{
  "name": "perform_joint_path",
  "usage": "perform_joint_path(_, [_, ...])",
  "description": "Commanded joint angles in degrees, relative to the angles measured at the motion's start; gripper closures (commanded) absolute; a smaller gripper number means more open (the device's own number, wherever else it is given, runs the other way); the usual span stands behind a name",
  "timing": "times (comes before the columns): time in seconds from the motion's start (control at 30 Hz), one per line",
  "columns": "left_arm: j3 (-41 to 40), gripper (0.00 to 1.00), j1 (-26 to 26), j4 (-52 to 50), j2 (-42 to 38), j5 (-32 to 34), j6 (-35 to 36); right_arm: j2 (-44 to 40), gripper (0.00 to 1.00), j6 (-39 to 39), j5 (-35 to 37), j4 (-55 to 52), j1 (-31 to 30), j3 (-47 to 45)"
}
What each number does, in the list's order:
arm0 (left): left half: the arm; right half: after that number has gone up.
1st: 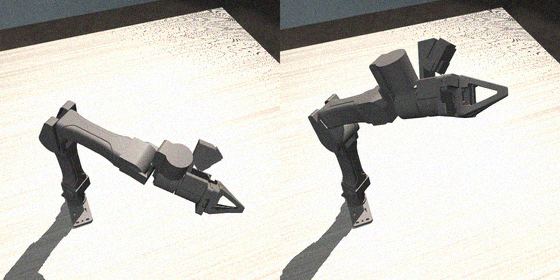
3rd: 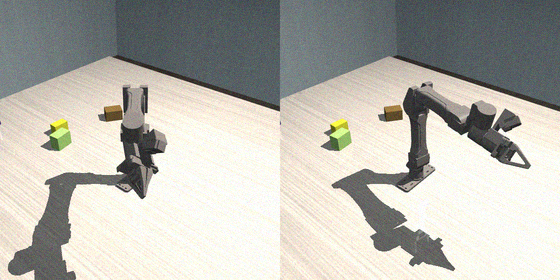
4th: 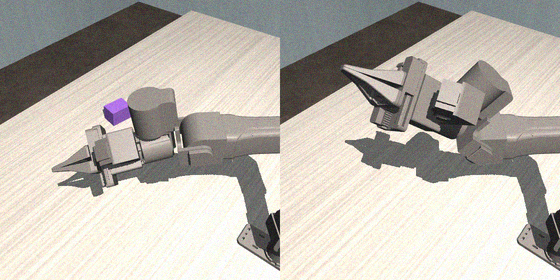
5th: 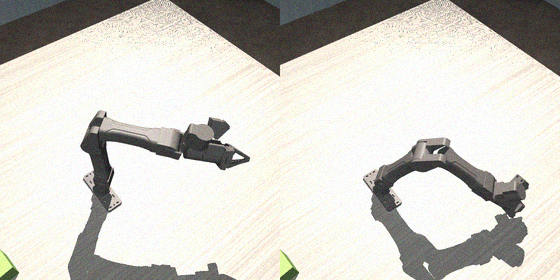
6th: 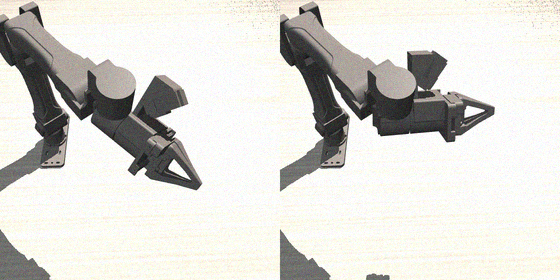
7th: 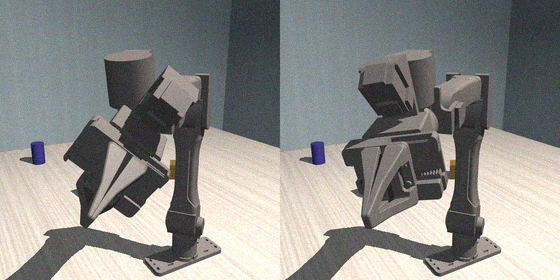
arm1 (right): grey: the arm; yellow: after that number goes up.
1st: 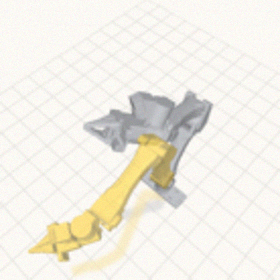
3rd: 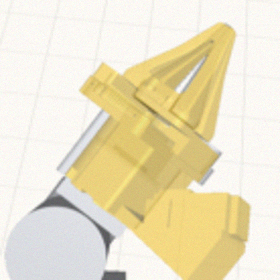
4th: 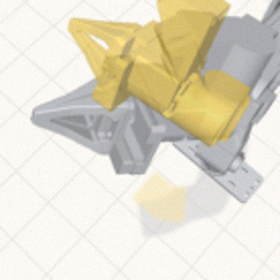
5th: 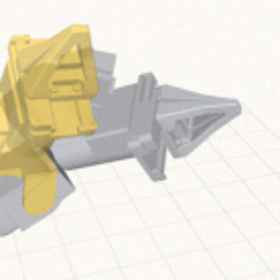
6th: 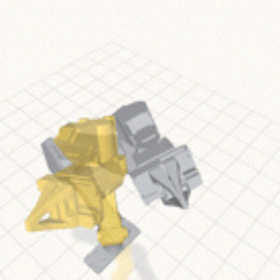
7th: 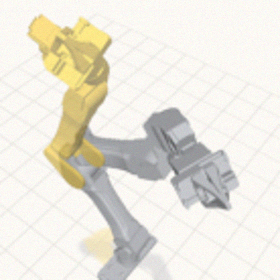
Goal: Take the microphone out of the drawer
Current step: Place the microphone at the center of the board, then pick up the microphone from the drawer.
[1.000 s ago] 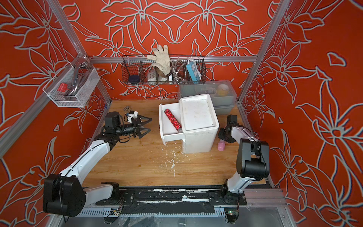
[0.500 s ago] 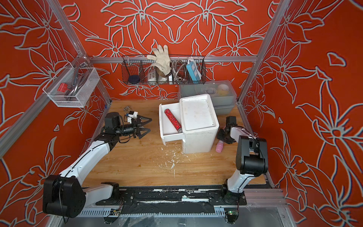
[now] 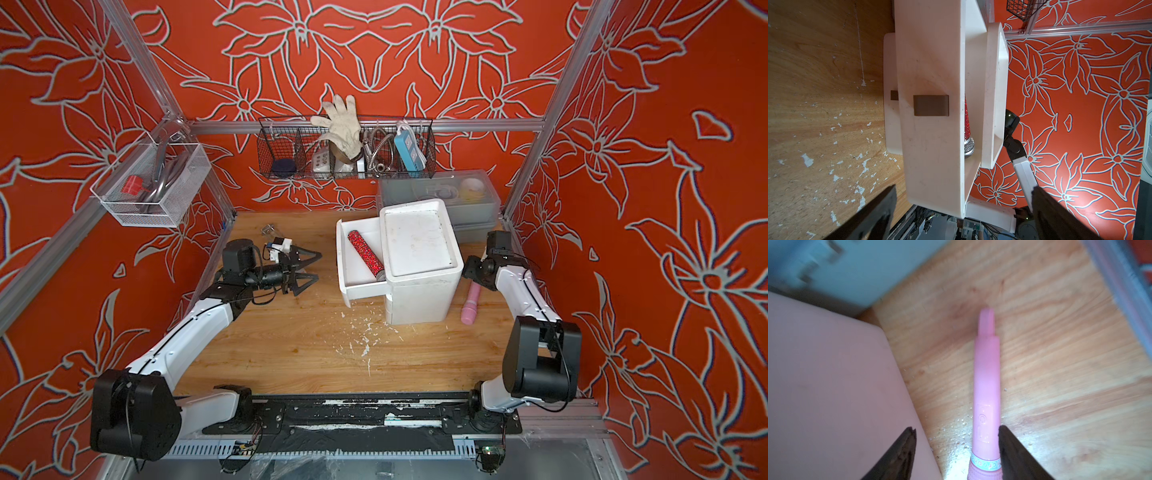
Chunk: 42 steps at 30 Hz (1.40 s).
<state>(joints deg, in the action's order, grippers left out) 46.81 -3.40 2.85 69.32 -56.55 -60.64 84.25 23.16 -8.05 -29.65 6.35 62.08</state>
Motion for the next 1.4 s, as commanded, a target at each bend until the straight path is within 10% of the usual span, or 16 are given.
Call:
perform_joint_path(0.0, [-0.3,0.00,-0.1,0.5,-1.4,0.0,1.0,-2.6,0.33,-1.2,2.8,-4.8,-0.3,2.3])
perform_joint_path(0.63, [0.6,0.00,0.5,0.6,1.7,0.5,1.5,-18.0,0.38,-7.7,-7.6,-16.3,-6.5,22.2])
perform_joint_path(1.37, [0.0,0.00,1.5,-0.9,0.9,0.2,2.7,15.5,0.41,-15.1,0.0,-41.5,-44.0,65.7])
